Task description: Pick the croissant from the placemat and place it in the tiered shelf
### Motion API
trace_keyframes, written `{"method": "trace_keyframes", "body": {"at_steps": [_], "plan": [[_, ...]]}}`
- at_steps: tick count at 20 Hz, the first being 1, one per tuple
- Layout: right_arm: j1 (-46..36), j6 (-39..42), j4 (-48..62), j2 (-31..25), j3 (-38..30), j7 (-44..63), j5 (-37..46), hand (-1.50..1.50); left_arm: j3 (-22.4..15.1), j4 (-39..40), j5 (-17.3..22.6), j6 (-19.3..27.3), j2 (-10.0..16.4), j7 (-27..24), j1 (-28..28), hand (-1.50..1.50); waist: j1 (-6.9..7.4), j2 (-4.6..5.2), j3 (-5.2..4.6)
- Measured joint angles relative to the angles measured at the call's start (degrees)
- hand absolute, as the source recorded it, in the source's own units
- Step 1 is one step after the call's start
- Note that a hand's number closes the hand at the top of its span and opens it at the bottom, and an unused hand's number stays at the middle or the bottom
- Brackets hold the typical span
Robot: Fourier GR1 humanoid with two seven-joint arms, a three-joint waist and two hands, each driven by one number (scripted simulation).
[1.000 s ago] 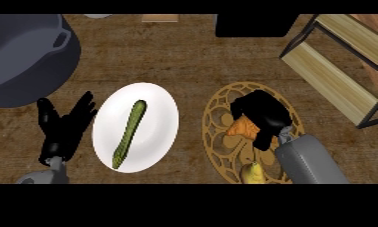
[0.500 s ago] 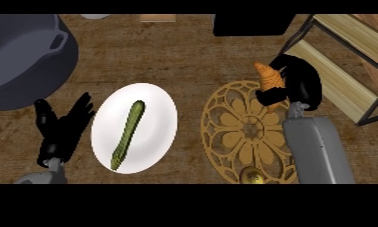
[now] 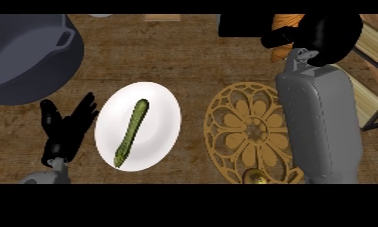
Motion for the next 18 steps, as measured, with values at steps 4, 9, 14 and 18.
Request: {"method": "trace_keyframes", "body": {"at_steps": [4, 9, 14, 18], "plan": [[-6.5, 4.4, -2.1, -1.6, -2.0, 2.0, 3.4, 1.50, 0.6, 0.8, 0.0, 0.0, 0.2, 0.0, -0.8, 0.00, -0.15, 0.06, 0.05], [-12.3, 8.5, -3.2, -5.3, -7.0, 1.8, 4.2, 1.50, 0.9, 1.3, 0.1, -0.5, 0.0, -0.8, -0.7, 0.00, -0.22, 0.15, 0.10], [-17.7, 11.0, -0.4, -11.1, -13.0, 0.2, 3.4, 1.50, 0.8, 1.3, -0.3, -0.3, -0.3, -0.6, -1.3, 0.00, -0.03, 0.27, 0.12], [-19.7, 12.4, 2.5, -16.1, -16.3, -1.9, 2.2, 1.50, 1.3, 0.6, -0.1, -0.7, 0.1, -0.5, -0.6, 0.00, 0.07, 0.30, 0.14]]}}
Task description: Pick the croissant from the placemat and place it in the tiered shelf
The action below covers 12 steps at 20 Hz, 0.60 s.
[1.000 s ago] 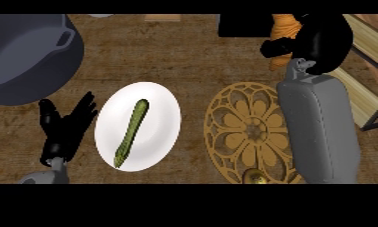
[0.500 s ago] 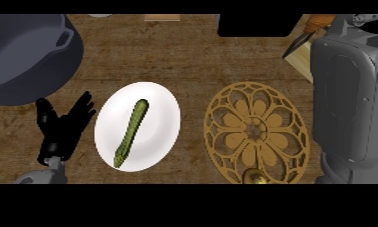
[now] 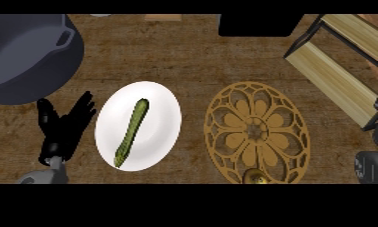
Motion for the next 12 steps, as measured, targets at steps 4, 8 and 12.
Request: {"method": "trace_keyframes", "body": {"at_steps": [4, 8, 12], "plan": [[-1.1, 1.3, 4.2, -5.2, -3.8, -2.9, -3.3, 1.50, 0.2, -0.4, 0.3, -0.6, 0.2, 0.6, -0.1, 0.00, 0.04, 0.04, 0.00], [-0.6, 2.5, 8.2, -8.1, -5.3, -5.1, -6.2, 1.50, 0.2, 0.0, 0.0, -0.4, -0.2, 0.7, -0.9, 0.00, 0.03, 0.09, 0.02], [1.6, 2.3, 12.8, -12.1, -6.8, -9.1, -8.7, 1.50, -0.1, 0.2, -0.7, 0.0, -0.9, 0.1, -0.7, 0.00, 0.06, 0.17, 0.02]]}}
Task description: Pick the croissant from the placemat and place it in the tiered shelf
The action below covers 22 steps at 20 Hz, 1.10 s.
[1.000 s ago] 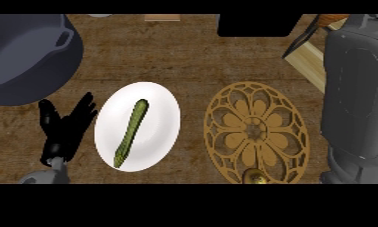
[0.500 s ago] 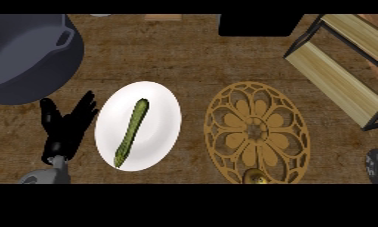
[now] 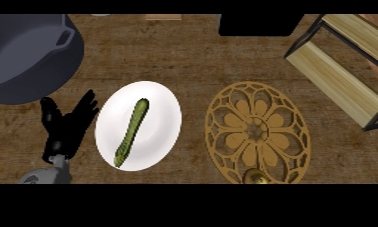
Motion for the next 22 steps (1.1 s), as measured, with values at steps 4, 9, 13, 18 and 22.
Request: {"method": "trace_keyframes", "body": {"at_steps": [4, 9, 13, 18, 22], "plan": [[1.9, -3.5, 4.6, -1.9, 0.3, -2.5, -0.9, 1.50, 0.0, -0.9, -0.1, -0.5, 0.0, -0.2, 1.2, 0.00, 0.23, 0.04, 0.01], [2.3, -7.9, 10.4, -4.1, 0.5, -4.7, -2.0, 1.50, -0.1, -1.6, -0.6, 0.1, -0.4, 1.3, 0.2, 0.00, 0.32, 0.09, 0.03], [3.3, -12.1, 14.8, -5.6, 0.8, -7.0, -2.7, 1.50, -0.3, -3.1, -0.8, 0.4, -0.7, 2.7, 0.3, 0.00, 0.39, 0.08, 0.02], [2.9, -15.5, 19.2, -8.1, 0.8, -10.8, -4.7, 1.50, 0.5, -1.1, -0.7, -0.6, -0.5, 1.4, 0.0, 0.00, 0.37, 0.10, 0.01], [2.3, -16.0, 20.6, -8.6, 2.0, -11.5, -5.8, 1.50, 0.8, -0.5, -1.0, -1.2, -0.4, 0.2, 0.4, 0.00, 0.31, 0.06, 0.01]]}}
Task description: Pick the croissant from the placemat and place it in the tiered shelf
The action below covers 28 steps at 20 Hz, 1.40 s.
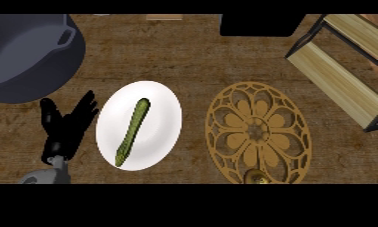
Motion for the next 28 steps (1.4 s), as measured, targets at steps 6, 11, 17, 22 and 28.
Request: {"method": "trace_keyframes", "body": {"at_steps": [6, 11, 17, 22, 28], "plan": [[0.1, 2.2, 0.9, -1.4, 2.0, -0.5, -0.9, 1.50, 0.0, -0.2, -0.4, 0.7, -0.8, 0.4, -0.3, 0.00, -0.12, -0.07, 0.01], [-0.4, -5.7, 0.8, -1.1, -1.6, 1.4, -3.0, -1.50, -0.5, -1.6, -0.5, 0.3, -1.1, 0.6, 0.8, 0.00, 0.18, 0.01, 0.01], [-0.5, -12.9, -1.5, -0.3, -5.6, 0.8, -7.8, -1.50, -0.1, -0.7, -0.8, 0.6, -0.9, 0.6, -0.3, 0.00, -0.10, -0.03, 0.01], [-1.8, -18.2, -3.3, 0.3, -8.8, -0.5, -12.7, -1.50, -0.5, -0.6, -1.3, 1.3, -1.6, 1.7, -0.9, 0.00, -0.16, -0.06, 0.02], [0.0, -22.8, -8.9, -1.7, -10.3, 1.8, -13.8, -1.50, 0.5, -0.7, -0.6, 0.1, -0.8, 0.5, 0.5, 0.00, -0.52, -0.22, -0.02]]}}
